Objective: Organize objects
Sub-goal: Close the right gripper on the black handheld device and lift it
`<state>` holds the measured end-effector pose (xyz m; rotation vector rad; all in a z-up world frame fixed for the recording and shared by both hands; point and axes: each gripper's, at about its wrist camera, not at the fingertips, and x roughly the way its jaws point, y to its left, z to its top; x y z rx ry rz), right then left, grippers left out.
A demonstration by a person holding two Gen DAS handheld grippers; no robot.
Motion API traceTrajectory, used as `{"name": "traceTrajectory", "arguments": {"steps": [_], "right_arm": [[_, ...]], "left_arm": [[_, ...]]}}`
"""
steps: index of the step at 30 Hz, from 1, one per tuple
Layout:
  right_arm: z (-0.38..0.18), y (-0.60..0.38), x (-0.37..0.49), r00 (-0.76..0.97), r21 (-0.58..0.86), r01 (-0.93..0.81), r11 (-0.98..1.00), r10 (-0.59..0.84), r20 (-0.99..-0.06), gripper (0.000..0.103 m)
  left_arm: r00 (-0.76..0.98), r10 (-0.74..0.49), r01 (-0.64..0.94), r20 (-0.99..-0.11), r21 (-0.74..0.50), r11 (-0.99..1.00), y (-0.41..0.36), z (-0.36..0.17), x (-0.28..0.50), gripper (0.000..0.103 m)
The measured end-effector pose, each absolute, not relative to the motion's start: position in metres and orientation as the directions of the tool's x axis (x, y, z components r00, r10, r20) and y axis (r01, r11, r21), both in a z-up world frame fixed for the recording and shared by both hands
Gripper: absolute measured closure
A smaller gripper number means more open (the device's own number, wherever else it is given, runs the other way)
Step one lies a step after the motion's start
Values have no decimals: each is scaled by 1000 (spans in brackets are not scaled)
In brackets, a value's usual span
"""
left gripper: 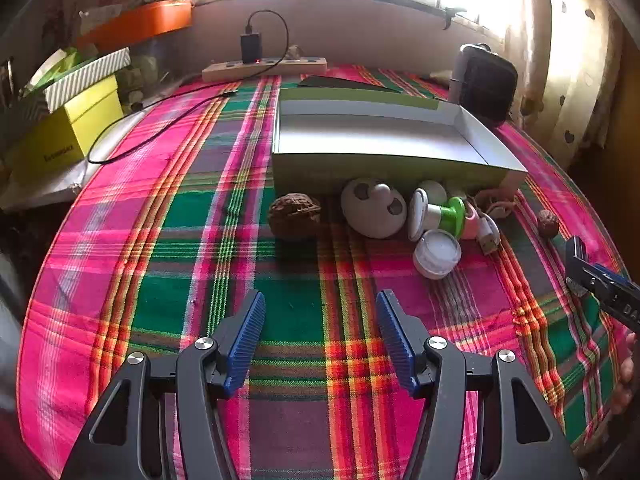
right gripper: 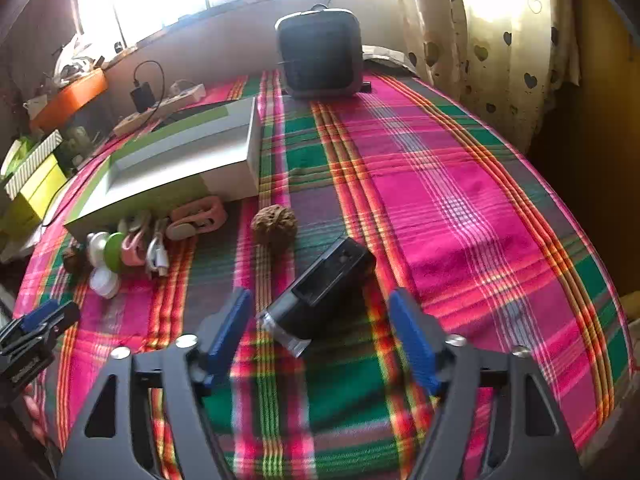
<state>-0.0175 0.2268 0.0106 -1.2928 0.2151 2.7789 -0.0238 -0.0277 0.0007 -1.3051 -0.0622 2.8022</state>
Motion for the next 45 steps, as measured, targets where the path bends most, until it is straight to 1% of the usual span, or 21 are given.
{"name": "traceTrajectory", "arguments": {"steps": [2,6,17,28,32,39,43,45], "right_arm": [[9,227,-19,-638,96,-121,-988,4,-770,38],[10,226,-21,-641,93,-113,-989,1,-767,51],[10,230,-22,-646,72,-54,-996,-20,-763,71],[9,230,-36,-644,4,-44,-999,25,-765,71],[8,232,-43,-642,5,-42,-999,23,-767,71],[9,231,-49,-633,13,-26,-1000,6,-774,71],[10,229,-51,-632,12,-17,-1000,1,-775,71],[10,228,-52,-632,11,-12,-1000,-1,-775,74]], "left_arm": [[-641,62,-28,-765,-57,-998,-28,1,-26,46],[-642,63,-27,-764,-59,-998,-28,1,-26,46],[-641,64,-26,-765,-62,-998,-28,1,-31,46],[-639,99,-37,-763,-98,-995,-35,2,-41,46],[-637,110,-37,-763,-113,-993,-39,2,-45,46],[-647,71,2,-759,-95,-995,-51,3,-59,46],[-641,69,11,-765,-99,-995,-55,1,-68,46],[-643,69,7,-763,-97,-995,-56,1,-71,46]]}}
